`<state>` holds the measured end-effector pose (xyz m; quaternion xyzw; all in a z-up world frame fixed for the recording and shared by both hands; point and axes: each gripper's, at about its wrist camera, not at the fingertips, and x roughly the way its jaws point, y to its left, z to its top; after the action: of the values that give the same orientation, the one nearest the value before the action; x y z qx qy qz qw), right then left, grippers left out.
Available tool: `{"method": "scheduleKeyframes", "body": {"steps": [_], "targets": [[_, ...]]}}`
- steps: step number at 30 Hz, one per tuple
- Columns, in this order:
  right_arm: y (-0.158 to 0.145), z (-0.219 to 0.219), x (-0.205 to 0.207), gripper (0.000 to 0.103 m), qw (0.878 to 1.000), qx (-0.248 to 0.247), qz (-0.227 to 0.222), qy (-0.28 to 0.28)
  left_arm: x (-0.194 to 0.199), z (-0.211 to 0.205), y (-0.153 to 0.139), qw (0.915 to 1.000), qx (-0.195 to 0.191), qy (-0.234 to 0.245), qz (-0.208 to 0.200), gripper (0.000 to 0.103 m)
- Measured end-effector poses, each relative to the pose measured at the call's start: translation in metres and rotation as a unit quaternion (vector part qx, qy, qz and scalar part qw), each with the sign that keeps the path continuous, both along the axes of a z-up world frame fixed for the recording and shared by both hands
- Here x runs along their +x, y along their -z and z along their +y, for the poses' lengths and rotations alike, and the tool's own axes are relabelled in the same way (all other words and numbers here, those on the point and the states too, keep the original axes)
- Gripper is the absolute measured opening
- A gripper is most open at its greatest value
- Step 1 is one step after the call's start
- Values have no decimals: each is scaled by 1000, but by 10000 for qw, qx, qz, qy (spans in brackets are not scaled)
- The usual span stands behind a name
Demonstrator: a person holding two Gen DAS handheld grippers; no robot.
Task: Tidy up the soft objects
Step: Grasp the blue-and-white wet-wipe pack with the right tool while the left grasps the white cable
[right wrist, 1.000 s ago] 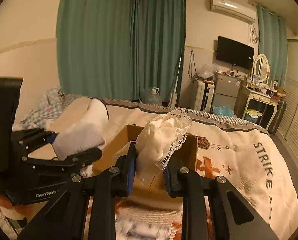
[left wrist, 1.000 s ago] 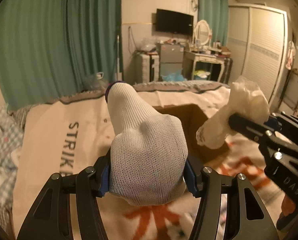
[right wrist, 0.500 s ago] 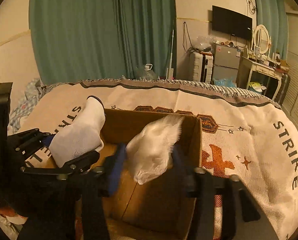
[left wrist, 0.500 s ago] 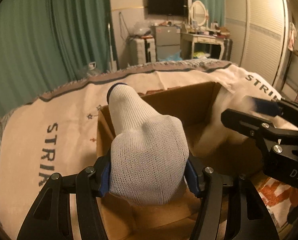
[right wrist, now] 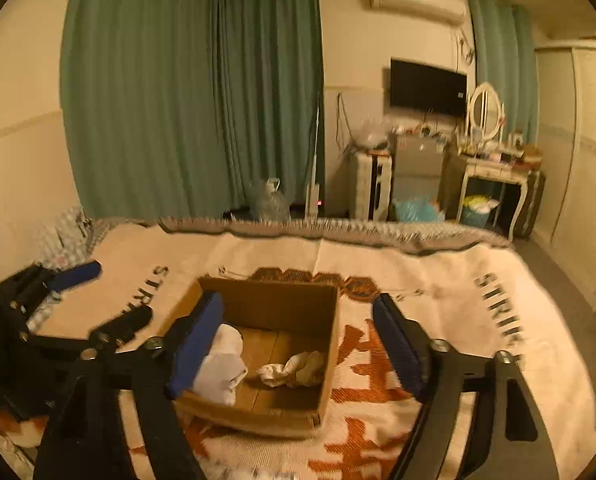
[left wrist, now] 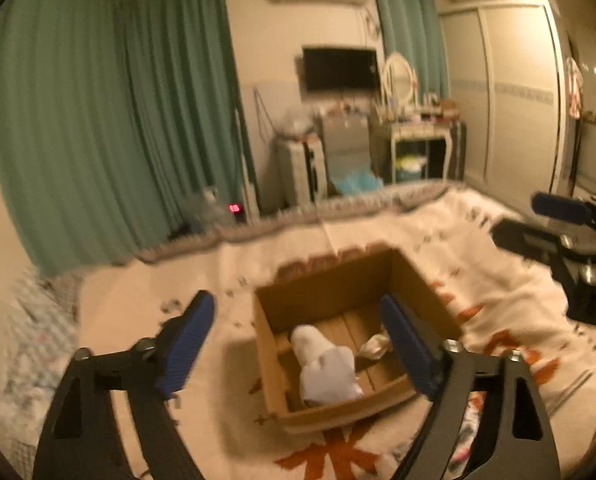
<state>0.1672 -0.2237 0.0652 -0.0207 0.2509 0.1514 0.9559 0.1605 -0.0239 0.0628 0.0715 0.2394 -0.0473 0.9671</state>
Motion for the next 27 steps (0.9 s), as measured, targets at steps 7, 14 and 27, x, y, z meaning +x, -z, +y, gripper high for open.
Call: {"method": "scheduleKeyframes", "body": {"steps": [7,14,27], "targets": [[-58,-22,-105,101,9994,-231,-262,35,-97,5,-55,9988,-55,15,-493,93],[-37,-31,-165,103,9995,-311,-32,64,-137,-1,-34,9996,-165,85,-224,93],[98,-4,-185,103,9954,-597,718,-199,-137,-17,97,9954,-131,-252,910,93]]}}
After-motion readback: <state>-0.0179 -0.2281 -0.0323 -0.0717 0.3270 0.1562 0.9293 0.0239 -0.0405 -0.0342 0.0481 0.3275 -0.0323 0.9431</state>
